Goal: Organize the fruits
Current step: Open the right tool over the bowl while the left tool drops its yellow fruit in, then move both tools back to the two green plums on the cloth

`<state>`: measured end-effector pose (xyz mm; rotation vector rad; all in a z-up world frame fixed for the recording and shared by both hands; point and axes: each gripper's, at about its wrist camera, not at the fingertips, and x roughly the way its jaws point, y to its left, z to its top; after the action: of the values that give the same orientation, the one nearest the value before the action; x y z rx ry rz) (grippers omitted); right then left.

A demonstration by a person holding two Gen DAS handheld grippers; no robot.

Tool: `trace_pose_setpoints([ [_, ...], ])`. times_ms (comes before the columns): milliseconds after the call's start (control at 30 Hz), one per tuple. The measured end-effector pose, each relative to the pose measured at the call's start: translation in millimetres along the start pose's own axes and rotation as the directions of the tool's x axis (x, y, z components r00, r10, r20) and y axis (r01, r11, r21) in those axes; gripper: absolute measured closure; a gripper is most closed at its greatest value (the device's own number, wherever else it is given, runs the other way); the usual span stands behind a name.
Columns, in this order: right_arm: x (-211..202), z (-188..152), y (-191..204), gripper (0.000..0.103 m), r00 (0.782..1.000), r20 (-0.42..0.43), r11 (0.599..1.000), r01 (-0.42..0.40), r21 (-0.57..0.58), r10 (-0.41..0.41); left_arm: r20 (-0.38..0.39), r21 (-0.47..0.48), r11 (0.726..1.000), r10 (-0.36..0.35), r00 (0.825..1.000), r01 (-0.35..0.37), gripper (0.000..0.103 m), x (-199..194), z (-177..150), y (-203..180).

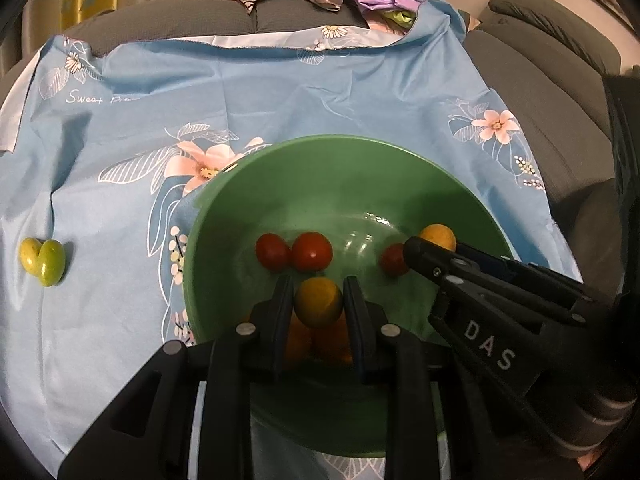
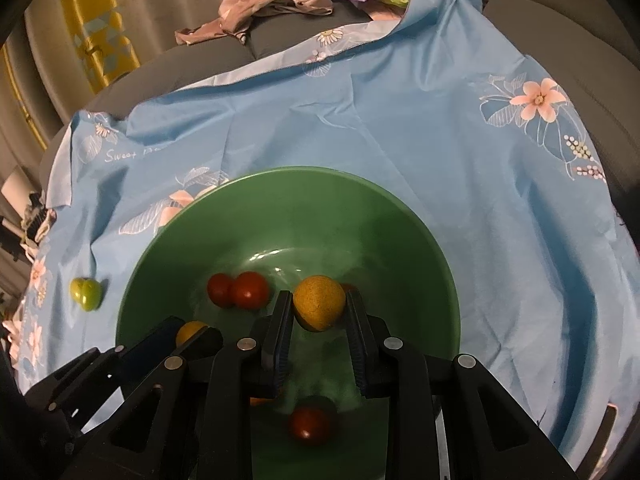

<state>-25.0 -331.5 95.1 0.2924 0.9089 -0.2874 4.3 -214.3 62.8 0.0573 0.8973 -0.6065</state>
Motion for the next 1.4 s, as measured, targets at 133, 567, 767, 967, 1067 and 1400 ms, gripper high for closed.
trace_pose_setpoints([
  [133, 0.2, -0.2, 1.8, 0.075, 1.0, -0.001, 1.0, 0.016, -0.007, -0.016, 0.012, 0.005, 1.0, -0.009, 1.0, 0.009, 0.074, -0.4, -0.7, 0.3],
  [567, -12.2, 3.9, 2.0, 0.055, 0.998, 0.053, 0.999, -0.024, 0.021, 0.023, 0.077, -0.025, 1.0, 0.005, 0.997, -0.003, 0.04, -55.1, -5.8, 27.8],
  [767, -19.1, 4.2, 14.4, 0.055, 0.995, 0.1, 1.0, -0.005, -0.008, 0.006, 0.108, -0.12, 0.99, 0.089, 0.99, -0.075, 0.034, -97.8, -30.9, 85.5],
  [967, -29.8, -0.1, 39.6, 0.055, 0.989, 0.148, 0.997, -0.014, -0.073, 0.025, 0.144, -0.25, 0.952, 0.214, 0.966, -0.174, 0.013, -128.8, -50.8, 150.6],
  [1067, -33.2, -3.1, 55.6, 0.055, 0.987, 0.155, 0.994, -0.026, -0.107, 0.042, 0.118, -0.334, 0.924, 0.234, 0.965, -0.183, 0.013, -124.7, -71.7, 182.3],
  [1400, -31.8, -28.7, 161.6, 0.044, 0.975, 0.091, 0.923, -0.157, -0.351, 0.201, 0.083, -0.512, 0.836, 0.275, 0.958, -0.195, 0.014, -137.7, -79.3, 248.6],
])
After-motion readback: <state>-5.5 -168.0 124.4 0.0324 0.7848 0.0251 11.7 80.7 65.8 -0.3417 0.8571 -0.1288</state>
